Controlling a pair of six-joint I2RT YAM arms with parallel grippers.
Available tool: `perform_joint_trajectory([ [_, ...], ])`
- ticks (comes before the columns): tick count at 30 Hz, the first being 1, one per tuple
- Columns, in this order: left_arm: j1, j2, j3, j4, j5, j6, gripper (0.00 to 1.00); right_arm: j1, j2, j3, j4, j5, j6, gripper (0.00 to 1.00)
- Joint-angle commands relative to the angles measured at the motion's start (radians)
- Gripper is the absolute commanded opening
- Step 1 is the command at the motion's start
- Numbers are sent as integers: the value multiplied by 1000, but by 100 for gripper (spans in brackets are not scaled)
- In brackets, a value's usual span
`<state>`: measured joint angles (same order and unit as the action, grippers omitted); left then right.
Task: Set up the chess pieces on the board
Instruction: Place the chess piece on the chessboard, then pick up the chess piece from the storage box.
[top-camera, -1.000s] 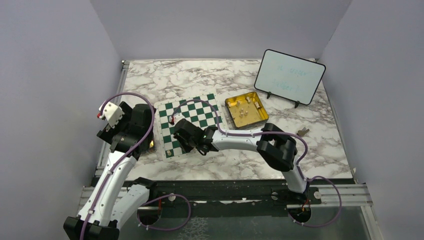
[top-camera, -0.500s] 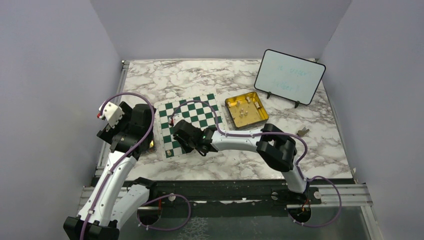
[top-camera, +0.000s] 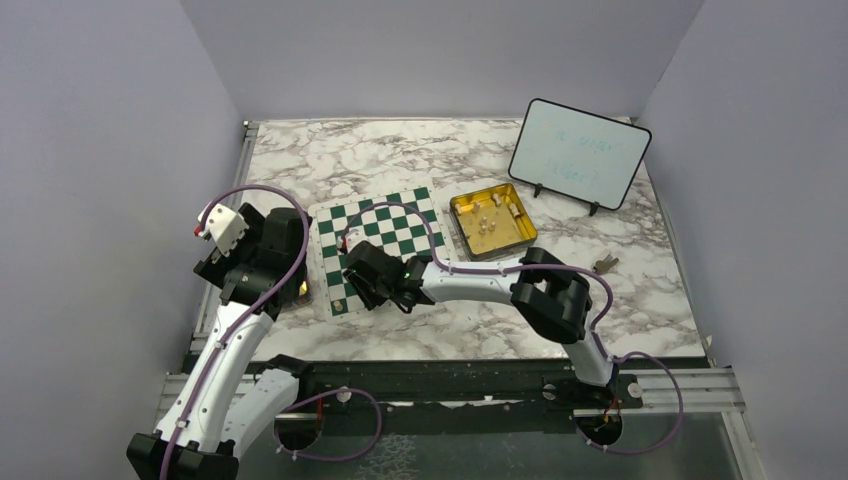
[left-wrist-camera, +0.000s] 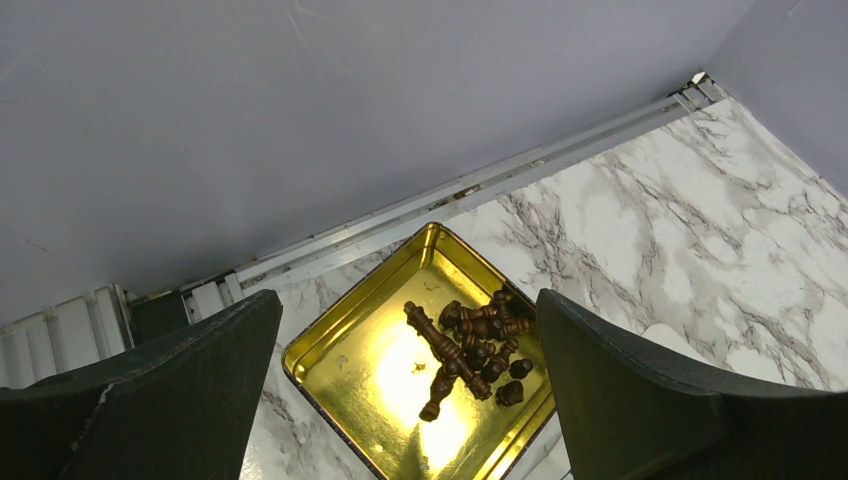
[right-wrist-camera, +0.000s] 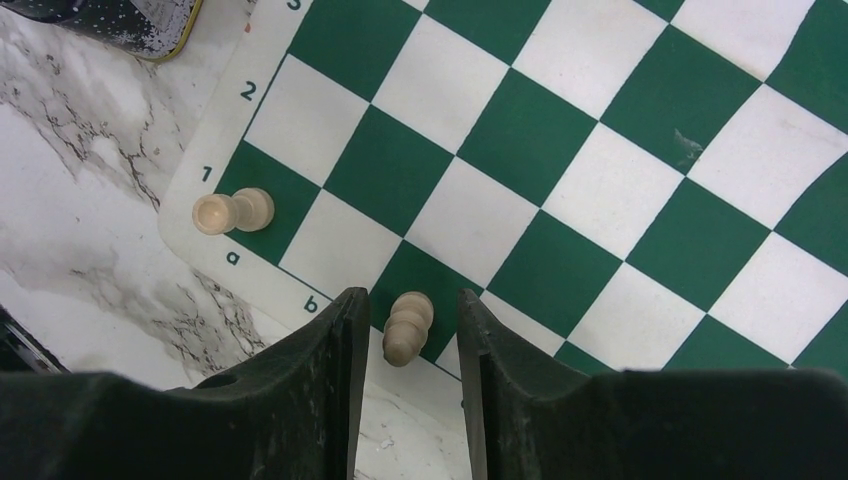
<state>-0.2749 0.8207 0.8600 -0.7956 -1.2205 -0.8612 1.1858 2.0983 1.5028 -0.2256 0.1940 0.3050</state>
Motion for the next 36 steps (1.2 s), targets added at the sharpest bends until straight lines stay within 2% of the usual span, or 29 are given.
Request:
perform_joint_trajectory([
  [1,0,-14,30,-9,-31,-9,99,11,-12,39,10,25,-8,42],
  [16,-7,-9,32,-8,-28,-5,99,9,-63,49,15,71,-17,42],
  [23,-15,-5,36,-1,0,10,99,-16,-165,13,36,108,-39,43],
  [26,-23,-7,30,43,44,66,99,-41,-215,-16,35,135,-49,43],
  [31,-35,-9,-26,207,234,262,99,-122,-289,-80,28,159,-57,40],
  [36,-35,-38,-62,326,616,443,99,-230,-370,-167,17,184,-77,38],
])
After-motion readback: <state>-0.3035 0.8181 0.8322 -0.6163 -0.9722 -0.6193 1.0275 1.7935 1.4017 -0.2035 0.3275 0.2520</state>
